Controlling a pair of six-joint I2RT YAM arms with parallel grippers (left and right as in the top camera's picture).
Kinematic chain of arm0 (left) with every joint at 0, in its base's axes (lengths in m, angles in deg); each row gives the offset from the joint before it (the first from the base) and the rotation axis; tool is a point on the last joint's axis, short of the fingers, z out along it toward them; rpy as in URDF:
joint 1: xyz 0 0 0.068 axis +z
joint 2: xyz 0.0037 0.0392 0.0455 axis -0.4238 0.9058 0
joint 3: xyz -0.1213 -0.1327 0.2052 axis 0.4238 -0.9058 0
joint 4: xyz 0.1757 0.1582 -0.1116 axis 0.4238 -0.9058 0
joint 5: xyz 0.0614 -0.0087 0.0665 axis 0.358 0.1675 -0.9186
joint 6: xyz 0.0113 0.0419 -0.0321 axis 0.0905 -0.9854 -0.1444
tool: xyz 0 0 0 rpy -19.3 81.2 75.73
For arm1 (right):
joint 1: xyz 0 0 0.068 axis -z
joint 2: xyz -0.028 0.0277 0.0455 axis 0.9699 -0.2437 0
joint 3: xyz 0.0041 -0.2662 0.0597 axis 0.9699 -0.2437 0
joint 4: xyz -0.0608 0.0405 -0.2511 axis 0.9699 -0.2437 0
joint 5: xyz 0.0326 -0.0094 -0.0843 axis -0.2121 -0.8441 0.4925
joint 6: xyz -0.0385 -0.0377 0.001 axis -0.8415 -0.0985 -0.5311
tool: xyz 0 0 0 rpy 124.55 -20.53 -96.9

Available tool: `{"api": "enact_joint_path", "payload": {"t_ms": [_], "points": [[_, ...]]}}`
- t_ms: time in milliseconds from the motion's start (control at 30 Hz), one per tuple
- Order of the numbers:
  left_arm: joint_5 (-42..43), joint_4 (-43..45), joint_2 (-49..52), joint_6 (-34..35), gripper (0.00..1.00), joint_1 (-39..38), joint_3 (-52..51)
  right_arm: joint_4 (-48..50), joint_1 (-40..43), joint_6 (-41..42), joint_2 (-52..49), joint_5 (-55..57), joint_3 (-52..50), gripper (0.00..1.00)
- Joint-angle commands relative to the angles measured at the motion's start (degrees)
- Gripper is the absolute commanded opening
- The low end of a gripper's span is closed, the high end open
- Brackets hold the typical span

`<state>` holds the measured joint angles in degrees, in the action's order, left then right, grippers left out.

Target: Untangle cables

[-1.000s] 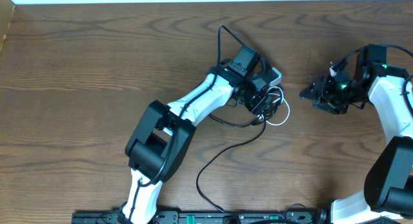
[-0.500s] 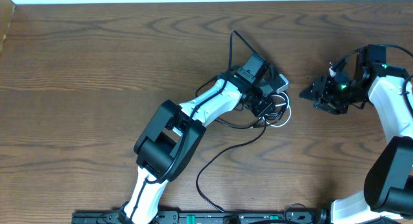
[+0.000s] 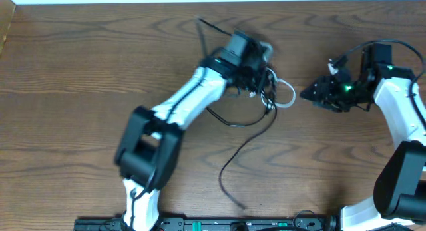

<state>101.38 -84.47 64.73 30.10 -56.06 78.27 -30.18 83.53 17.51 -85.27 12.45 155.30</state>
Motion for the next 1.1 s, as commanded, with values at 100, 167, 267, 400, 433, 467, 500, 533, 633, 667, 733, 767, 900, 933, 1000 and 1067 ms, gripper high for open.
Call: {"api": "enact_joint_path", "payload": {"t_ms": [100,167,267,400,433,467,500,533,633,667,733,767,900,933,1000,1067], "points": [[7.3,-2.0,-6.0,8.2,0.08,1.4,2.1,5.9,-5.5,-1.8,1.4,-5.4,1.0,0.55],[7.3,-2.6,-6.3,8.2,0.08,1.5,2.1,8.3,-6.9,-1.8,1.4,-5.7,1.0,0.56],[7.3,-3.5,-6.4,8.2,0.07,1.4,2.1,11.7,-8.6,-1.8,1.4,-5.4,1.0,0.57],[7.3,-4.6,-6.4,8.2,0.07,1.4,2.1,15.6,-11.0,-1.8,1.3,-2.5,1.0,0.57],[7.3,-4.7,-6.4,8.2,0.07,1.5,2.1,16.5,-11.6,-1.8,1.2,-1.2,1.0,0.57],[7.3,-4.8,-6.4,8.2,0.07,1.5,2.1,17.2,-12.1,-1.7,1.2,0.0,1.0,0.56],[7.3,-4.9,-6.4,8.2,0.07,1.4,2.1,17.8,-12.7,-1.7,1.0,1.4,1.0,0.56],[7.3,-4.9,-6.4,8.2,0.08,1.4,2.1,18.5,-13.4,-1.2,0.8,3.0,1.0,0.55],[7.3,-5.3,-6.4,8.2,0.07,1.5,2.1,20.0,-15.2,0.0,0.0,7.6,1.0,0.47],[7.3,-5.6,-6.4,8.2,0.08,1.5,2.1,20.7,-15.8,0.2,-0.3,8.9,1.0,0.43],[7.2,-6.1,-6.4,7.9,0.07,1.5,2.1,22.0,-16.9,1.2,-1.1,11.5,1.0,0.35],[7.2,-6.2,-6.4,7.9,0.08,1.5,2.1,22.7,-17.4,1.8,-1.5,12.7,1.0,0.27],[7.0,-6.3,-6.6,7.3,0.08,2.5,2.1,23.4,-17.7,6.9,-2.5,18.4,1.0,0.01],[6.8,-6.3,-6.8,7.3,0.07,3.1,2.1,23.3,-17.6,7.6,-2.5,19.0,0.9,0.01],[5.1,-6.3,-7.2,7.1,0.07,5.1,2.1,22.8,-17.1,7.7,-2.5,19.0,0.9,0.01],[5.1,-6.4,-7.6,7.0,0.08,7.0,2.1,21.3,-17.0,7.7,-2.5,19.0,0.9,0.01]]}}
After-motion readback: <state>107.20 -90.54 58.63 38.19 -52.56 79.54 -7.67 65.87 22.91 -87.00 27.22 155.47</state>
